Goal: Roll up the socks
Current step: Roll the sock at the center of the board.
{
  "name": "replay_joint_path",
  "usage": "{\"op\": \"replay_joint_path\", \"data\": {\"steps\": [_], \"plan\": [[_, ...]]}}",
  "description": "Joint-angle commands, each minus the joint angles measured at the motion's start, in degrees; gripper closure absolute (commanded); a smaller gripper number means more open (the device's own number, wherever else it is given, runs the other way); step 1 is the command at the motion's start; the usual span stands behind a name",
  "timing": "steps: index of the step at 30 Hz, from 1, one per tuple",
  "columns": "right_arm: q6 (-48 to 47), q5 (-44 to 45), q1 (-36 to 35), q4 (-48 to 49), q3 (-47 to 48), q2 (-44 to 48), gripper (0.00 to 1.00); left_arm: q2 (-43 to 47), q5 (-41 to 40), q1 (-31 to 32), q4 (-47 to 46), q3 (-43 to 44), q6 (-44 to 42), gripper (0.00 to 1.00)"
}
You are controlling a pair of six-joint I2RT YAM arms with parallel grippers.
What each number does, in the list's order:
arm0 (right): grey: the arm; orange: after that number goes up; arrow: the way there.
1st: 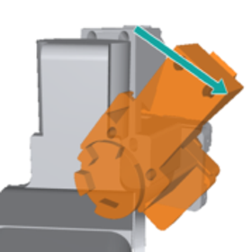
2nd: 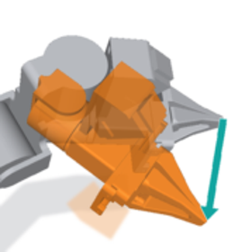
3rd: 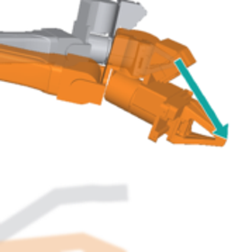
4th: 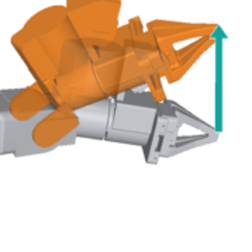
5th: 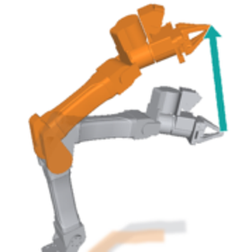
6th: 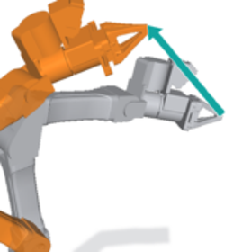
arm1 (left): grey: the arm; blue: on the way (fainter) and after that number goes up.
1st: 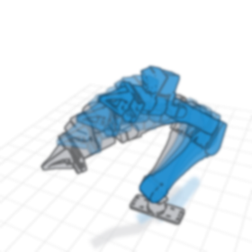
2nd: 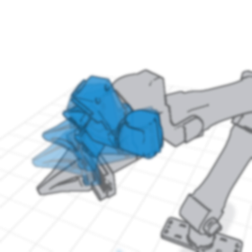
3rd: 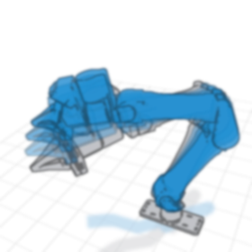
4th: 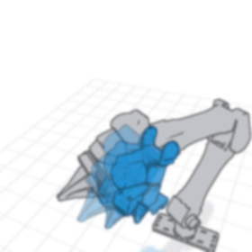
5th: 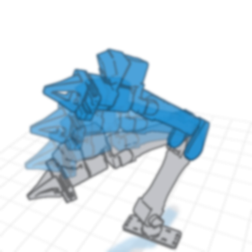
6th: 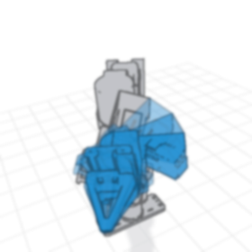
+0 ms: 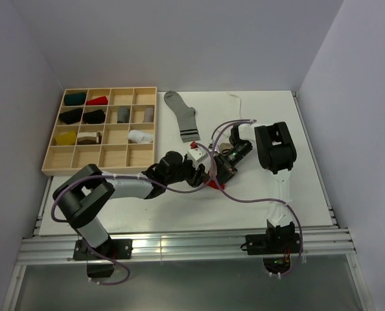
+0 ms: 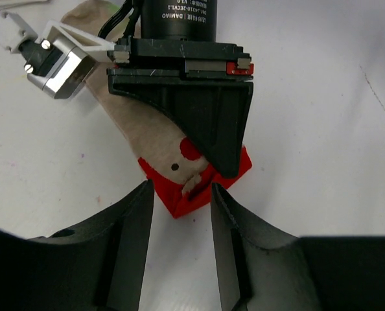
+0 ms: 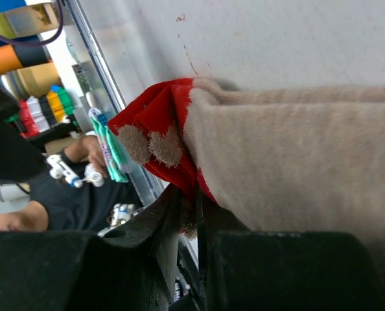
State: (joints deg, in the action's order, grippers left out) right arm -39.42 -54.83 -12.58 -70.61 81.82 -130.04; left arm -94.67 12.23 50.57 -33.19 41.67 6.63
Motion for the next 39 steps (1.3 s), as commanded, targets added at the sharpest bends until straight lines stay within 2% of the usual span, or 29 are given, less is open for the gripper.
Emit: {"op": "replay_joint_path", "data": {"steps": [1,7,22,29,39], "plan": [[1.01,1.3,0.19,0.12,1.15,-0.83,0.82,-3.14,2.53,0.32,-6.09,3.5,-1.18,0.54],[2.94,2.36,0.36,1.17,1.23,-1.27,0.83,-7.97,4.03,0.94,-5.74,5.7,-2.06,0.55],[5.14,3.59,1.42,1.88,2.11,-1.88,0.85,-13.52,5.61,1.29,-3.72,7.99,-2.85,0.56],[5.84,4.11,1.94,2.49,2.03,-1.97,0.86,-13.52,6.4,1.29,-3.55,7.55,-2.33,0.58],[6.02,4.64,2.12,2.67,1.5,-1.8,0.87,-12.03,11.06,0.85,-4.52,6.58,-1.54,0.56]]}}
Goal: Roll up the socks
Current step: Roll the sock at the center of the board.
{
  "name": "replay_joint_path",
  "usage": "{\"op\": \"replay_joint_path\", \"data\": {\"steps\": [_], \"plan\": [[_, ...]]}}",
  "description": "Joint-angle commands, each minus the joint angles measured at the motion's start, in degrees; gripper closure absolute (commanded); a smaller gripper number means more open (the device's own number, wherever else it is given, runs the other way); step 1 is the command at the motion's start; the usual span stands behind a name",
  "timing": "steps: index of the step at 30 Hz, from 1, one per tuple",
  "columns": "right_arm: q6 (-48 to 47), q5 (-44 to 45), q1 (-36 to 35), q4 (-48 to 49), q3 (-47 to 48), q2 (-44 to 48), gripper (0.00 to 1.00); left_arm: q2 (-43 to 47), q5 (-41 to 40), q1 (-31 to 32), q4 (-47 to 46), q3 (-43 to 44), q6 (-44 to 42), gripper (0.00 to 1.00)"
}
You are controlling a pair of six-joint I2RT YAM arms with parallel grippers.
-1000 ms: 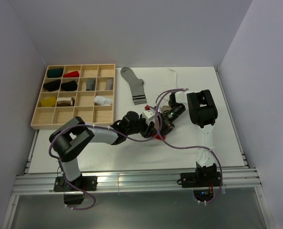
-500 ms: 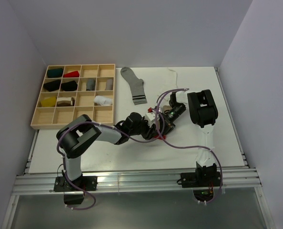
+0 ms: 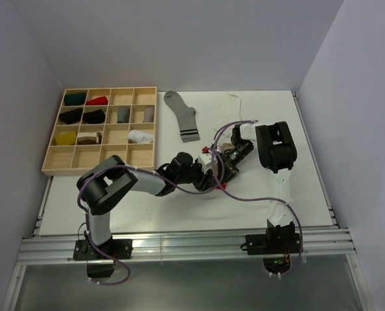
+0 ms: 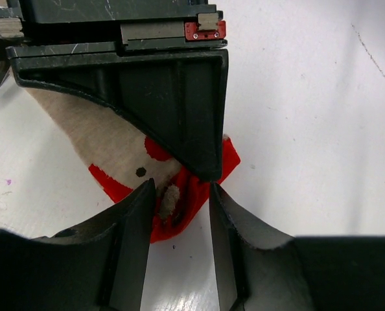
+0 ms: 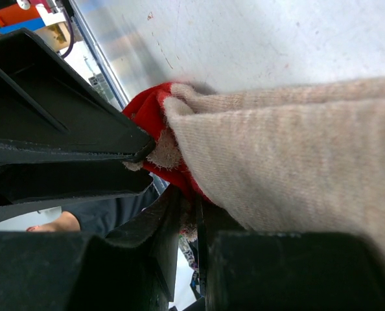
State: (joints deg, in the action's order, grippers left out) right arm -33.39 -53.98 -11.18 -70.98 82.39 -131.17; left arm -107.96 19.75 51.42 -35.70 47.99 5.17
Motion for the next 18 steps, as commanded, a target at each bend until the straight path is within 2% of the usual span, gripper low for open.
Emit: {"op": "replay_joint_path", "data": {"steps": [1,10,18], "plan": [[0.08,3.79,0.81,2.95,0.93,-0.66,0.87,1.18,2.93,0.0,-1.83,0.35,-0.07,0.56],[-0.19,3.88,0.81,3.13,1.11,-0.22,0.88,-1.55,-1.29,0.09,0.63,2.37,-1.21,0.61],[0.34,5.28,1.07,4.97,-0.03,0.66,0.93,-3.39,-3.4,0.09,1.69,3.25,-0.34,0.76]]}}
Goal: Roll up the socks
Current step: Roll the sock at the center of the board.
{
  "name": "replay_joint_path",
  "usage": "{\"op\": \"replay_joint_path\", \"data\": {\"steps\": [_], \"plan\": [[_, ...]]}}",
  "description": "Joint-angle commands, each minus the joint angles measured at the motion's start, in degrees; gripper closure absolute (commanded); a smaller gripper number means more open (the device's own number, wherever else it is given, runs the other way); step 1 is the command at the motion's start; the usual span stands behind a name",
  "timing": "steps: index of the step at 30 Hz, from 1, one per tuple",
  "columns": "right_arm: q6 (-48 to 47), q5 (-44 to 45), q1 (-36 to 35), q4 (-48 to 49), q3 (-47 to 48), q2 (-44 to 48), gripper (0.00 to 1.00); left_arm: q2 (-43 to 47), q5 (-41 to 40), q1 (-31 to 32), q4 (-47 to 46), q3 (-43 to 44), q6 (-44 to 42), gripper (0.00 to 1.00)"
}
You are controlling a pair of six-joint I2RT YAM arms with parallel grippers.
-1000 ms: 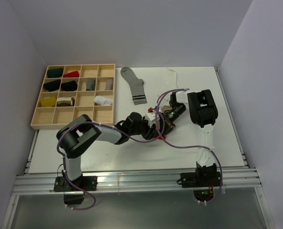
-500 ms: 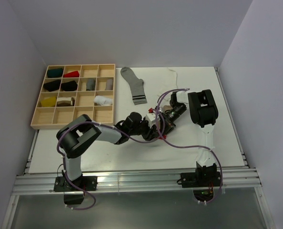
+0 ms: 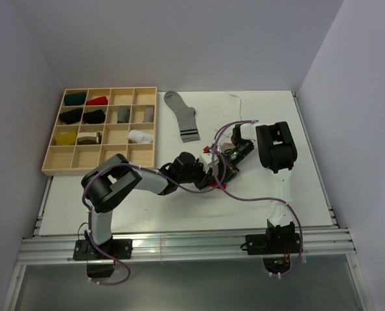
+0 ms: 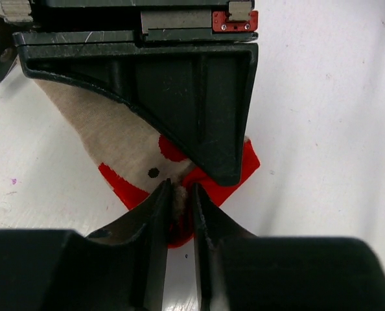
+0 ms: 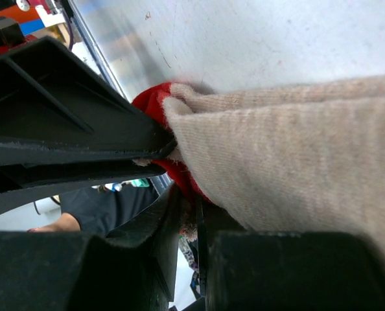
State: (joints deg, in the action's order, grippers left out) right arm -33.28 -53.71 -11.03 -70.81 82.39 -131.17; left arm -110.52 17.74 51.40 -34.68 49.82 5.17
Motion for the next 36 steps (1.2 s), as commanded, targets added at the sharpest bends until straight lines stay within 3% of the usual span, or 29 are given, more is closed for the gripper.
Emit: {"op": "replay_joint_path", "data": {"steps": [1,4,7,8,11,17,24,31,36], "plan": [[0.32,5.46,0.92,5.15,-0.12,0.83,0.93,-0.92,-1.74,0.11,0.66,1.5,-0.16,0.76],[0.58,7.21,0.92,6.99,-1.18,2.06,0.93,-1.45,-2.88,0.11,3.36,2.82,0.98,0.85],[2.33,8.53,0.92,10.59,-2.67,5.3,0.86,-1.98,-4.37,0.46,6.8,5.19,1.68,0.98],[3.56,9.67,0.92,11.73,-3.11,6.19,0.8,-1.98,-5.16,0.63,9.16,5.54,2.3,1.0],[5.23,11.43,0.92,13.59,-3.38,9.7,0.68,-2.59,-8.76,1.51,15.75,7.92,4.14,1.0],[9.72,16.09,1.27,20.0,-5.75,18.57,0.54,-1.63,-12.9,2.22,22.54,8.98,8.44,1.0],[11.22,20.67,2.76,23.42,-8.29,24.73,0.49,-0.49,-15.54,2.22,30.18,11.52,12.58,1.0],[12.1,21.72,7.59,29.14,-12.25,32.38,0.49,0.65,-16.6,1.87,45.91,18.46,21.26,1.0],[9.82,19.7,9.8,33.44,-15.15,38.79,0.49,1.62,-9.58,0.73,53.39,19.78,26.11,1.0]]}}
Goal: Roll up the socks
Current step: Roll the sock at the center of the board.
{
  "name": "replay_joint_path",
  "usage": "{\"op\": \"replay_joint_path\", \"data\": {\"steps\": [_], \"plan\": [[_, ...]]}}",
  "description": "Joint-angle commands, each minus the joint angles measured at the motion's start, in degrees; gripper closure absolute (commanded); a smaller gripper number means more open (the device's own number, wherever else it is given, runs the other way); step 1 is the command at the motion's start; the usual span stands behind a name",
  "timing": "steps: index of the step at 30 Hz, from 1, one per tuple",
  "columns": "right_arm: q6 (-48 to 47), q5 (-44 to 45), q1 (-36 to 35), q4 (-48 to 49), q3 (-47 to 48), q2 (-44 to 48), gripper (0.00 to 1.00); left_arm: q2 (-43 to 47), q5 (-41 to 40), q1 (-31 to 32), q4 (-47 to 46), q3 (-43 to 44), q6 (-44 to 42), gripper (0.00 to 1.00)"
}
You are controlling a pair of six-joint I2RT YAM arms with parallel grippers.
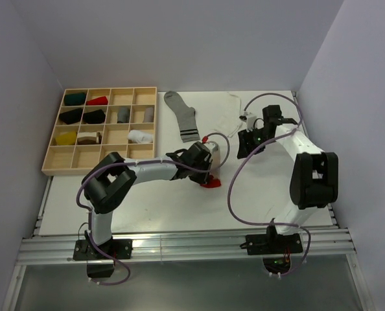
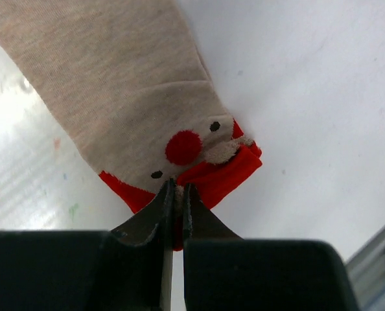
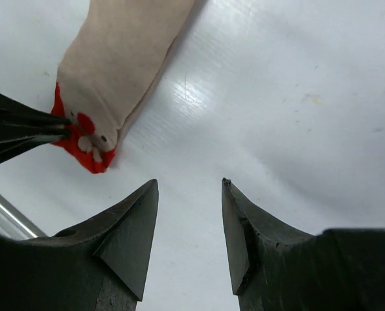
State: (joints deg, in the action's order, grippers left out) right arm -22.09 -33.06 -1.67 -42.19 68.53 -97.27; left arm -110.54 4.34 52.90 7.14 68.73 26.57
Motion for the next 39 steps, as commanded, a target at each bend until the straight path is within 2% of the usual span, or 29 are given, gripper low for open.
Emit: {"op": "replay_joint_path", "data": {"steps": [1,6,10,16,27,32,39], "plan": [[-1.9,-1.48,0.44,5.89,-2.43,7.6,0.49,1.56,5.49,-1.31,12.45,1.58,5.16,1.0],[-8.13,-5.96,-0.61,7.21,-8.23,13.77,0.48,0.33,16.12,-3.77,19.57,4.04,5.34,1.0],[-13.68,-3.42,-5.08,12.48,-18.14,21.76,0.48,-1.69,24.13,-7.73,20.72,3.87,6.57,1.0],[-17.81,1.85,-17.74,18.72,-27.82,32.67,0.47,-4.33,29.76,-10.01,19.5,3.34,8.41,1.0],[-20.72,14.86,-39.79,25.67,-31.53,29.16,0.48,-8.55,32.93,-11.42,20.9,5.54,10.52,1.0],[-20.98,15.83,-43.67,27.69,-32.93,27.32,0.47,-9.69,33.63,-12.21,21.86,7.11,11.05,1.0],[-21.33,21.72,-48.86,32.87,-35.57,23.89,0.45,-11.36,33.89,-12.39,24.5,10.19,10.26,1.0]]}}
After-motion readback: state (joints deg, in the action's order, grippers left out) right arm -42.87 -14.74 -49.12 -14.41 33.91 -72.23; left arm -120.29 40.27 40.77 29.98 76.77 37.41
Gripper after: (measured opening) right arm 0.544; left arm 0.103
